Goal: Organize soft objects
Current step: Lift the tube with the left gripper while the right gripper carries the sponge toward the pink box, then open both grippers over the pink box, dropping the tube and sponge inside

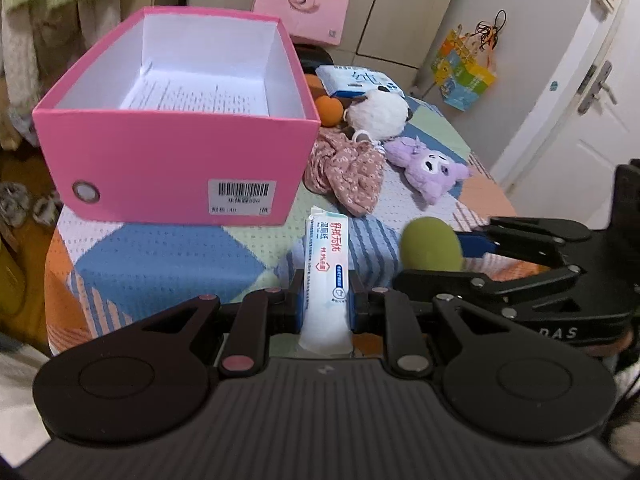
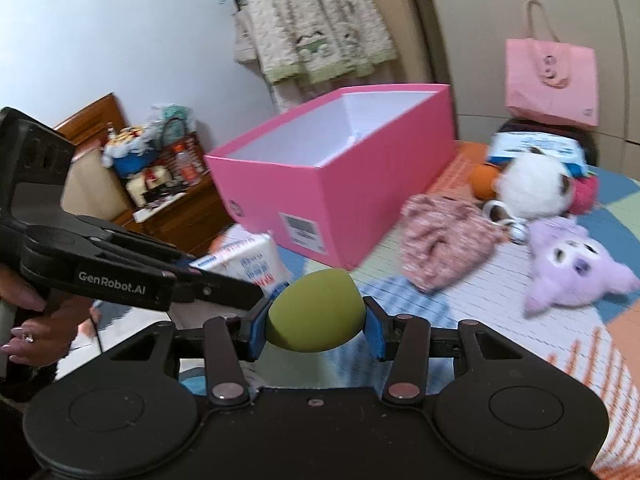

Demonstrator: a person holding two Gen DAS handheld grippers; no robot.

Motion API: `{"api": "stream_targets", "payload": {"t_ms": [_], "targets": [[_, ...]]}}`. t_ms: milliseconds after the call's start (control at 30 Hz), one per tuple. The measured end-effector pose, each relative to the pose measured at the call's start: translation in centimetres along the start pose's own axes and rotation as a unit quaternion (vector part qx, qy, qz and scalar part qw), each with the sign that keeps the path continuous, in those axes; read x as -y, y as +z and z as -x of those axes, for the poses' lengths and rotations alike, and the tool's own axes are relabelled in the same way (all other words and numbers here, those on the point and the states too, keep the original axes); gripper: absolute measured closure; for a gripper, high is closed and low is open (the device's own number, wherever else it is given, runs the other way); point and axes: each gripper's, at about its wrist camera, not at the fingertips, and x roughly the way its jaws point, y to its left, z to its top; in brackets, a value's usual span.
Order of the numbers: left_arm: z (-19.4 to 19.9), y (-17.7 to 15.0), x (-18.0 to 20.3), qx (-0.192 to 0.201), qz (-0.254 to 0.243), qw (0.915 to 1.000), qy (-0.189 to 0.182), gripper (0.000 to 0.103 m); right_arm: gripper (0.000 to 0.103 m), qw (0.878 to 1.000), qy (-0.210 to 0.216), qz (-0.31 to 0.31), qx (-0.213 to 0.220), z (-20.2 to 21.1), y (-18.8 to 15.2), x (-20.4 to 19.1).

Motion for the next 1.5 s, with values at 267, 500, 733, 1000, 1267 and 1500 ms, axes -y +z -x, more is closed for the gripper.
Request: {"api": "stream_targets", "payload": {"t_ms": [267, 500, 733, 1000, 1267, 1500], "targets": [[2.5, 1.7, -1.2, -0.001, 0.0, 0.9999, -0.015, 0.085, 0.05, 0.999, 0.029, 0.032, -0.008, -0.6, 3.5, -1.9], [4.2, 5.2, -1.9, 0.031, -0.008, 0.9994, -0.013, 0.085, 0.05, 0.997, 0.048, 0.059, 0.011, -1.1, 7.8, -2.0], [3.0, 9.8, -4.3, 0.057, -0.008, 0.9979, -0.031, 0.085, 0.05, 0.996, 0.021, 0.081, 0.041, -2.4, 12.5, 0.5], [-1.9, 17.1, -7.6, 0.054, -0.001, 0.9984, -0.015, 0.085, 0.05, 0.993, -0.03, 0.118, -0.003, -7.6, 17.6, 3.2], [-9.6, 23.1, -12.4, 0.029, 0.047, 0.9983, 0.018, 0.085, 0.05, 0.978, -0.048, 0.178, -0.097, -15.8, 23.5, 6.0], [-13.6, 24.8, -15.4, 0.023, 0.087, 0.9952, 0.04, 0.085, 0.05, 0.967, -0.045, 0.21, -0.136, -20.2, 24.6, 7.0]]}}
